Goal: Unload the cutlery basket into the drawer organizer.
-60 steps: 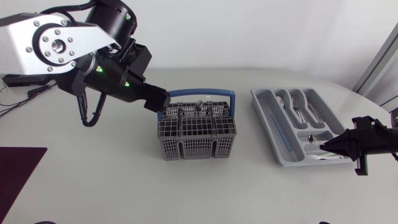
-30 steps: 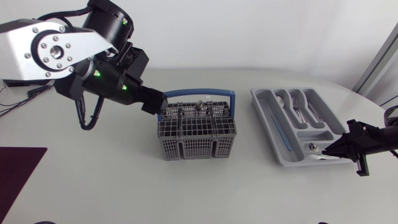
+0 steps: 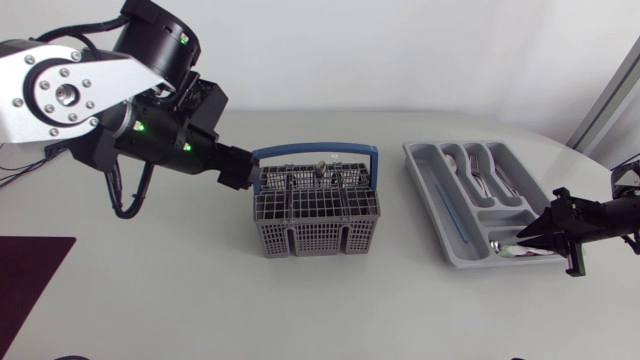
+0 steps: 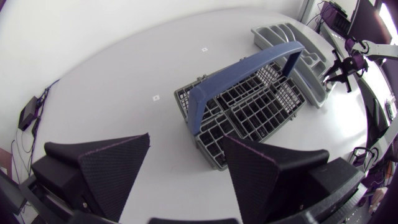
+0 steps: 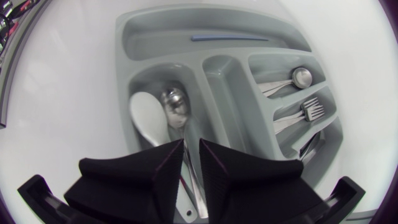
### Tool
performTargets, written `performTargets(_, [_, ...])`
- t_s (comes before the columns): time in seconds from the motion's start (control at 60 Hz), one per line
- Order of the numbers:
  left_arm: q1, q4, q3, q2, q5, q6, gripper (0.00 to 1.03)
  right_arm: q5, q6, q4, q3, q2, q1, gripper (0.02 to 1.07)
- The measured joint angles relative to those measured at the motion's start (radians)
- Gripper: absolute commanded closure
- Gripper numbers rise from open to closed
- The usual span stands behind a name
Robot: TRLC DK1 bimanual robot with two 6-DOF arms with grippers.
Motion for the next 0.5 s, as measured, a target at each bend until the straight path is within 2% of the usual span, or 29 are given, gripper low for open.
performTargets(0.133, [0.001, 0.000, -0.011, -0.018, 0.000, 0.000, 0.05, 0.000, 0.012, 0.009, -0.012, -0.005, 0.000, 0.34])
performTargets(0.2, [0.003, 0.000, -0.016, -0.027, 0.000, 0.000, 0.05, -0.001, 0.023, 0.009, -0.029, -0.023, 0.000, 0.30])
performTargets(0.333, [0.013, 0.003, -0.036, -0.051, 0.000, 0.000, 0.05, -0.024, 0.032, 0.010, -0.076, -0.114, 0.003, 0.22])
performTargets(0.5, [0.027, 0.003, -0.069, -0.084, 0.000, 0.000, 0.05, -0.046, 0.057, 0.003, -0.145, -0.275, 0.044, 0.22])
